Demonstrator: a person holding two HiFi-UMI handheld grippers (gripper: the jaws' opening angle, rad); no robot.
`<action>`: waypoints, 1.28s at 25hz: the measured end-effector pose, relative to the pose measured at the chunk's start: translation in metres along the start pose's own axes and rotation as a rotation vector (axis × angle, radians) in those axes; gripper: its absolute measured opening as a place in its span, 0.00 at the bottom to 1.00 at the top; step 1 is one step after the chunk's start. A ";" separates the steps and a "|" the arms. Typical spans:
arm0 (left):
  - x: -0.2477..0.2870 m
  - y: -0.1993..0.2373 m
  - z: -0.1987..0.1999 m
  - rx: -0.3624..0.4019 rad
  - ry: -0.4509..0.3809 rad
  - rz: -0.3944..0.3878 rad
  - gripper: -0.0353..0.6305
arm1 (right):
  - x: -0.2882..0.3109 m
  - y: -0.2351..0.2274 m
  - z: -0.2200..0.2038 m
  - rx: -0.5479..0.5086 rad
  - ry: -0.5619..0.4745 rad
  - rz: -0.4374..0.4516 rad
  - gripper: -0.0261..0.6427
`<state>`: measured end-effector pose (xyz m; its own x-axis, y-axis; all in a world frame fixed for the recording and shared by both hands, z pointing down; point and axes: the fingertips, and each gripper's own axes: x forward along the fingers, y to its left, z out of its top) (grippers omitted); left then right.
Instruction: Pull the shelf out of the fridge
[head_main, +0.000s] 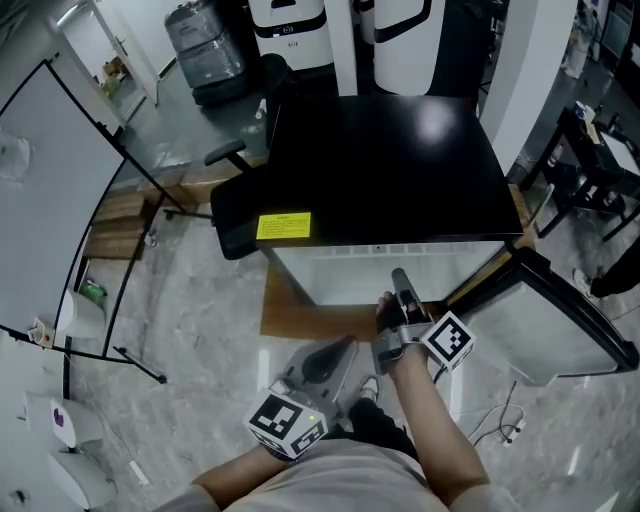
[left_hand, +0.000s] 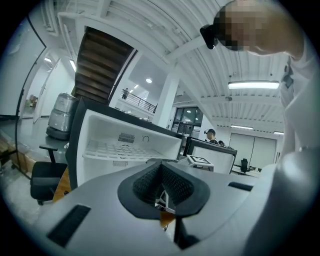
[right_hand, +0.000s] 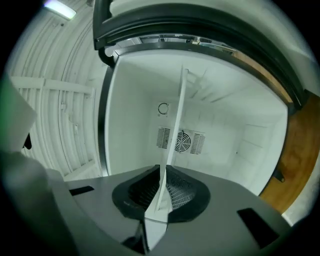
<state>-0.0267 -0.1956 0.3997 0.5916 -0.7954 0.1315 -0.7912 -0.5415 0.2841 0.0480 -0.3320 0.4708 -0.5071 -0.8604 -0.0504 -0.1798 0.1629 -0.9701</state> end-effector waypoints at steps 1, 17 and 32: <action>0.004 0.002 0.000 -0.003 0.005 0.001 0.06 | 0.006 -0.004 0.002 0.007 -0.003 -0.008 0.07; 0.026 0.034 -0.009 -0.033 0.076 -0.116 0.06 | 0.024 -0.014 0.007 0.046 -0.127 0.013 0.09; 0.025 0.052 -0.008 -0.044 0.089 -0.144 0.06 | 0.062 -0.021 0.013 0.045 -0.149 0.004 0.15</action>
<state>-0.0518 -0.2412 0.4257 0.7112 -0.6822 0.1693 -0.6910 -0.6343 0.3468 0.0313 -0.3956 0.4845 -0.3761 -0.9226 -0.0859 -0.1385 0.1477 -0.9793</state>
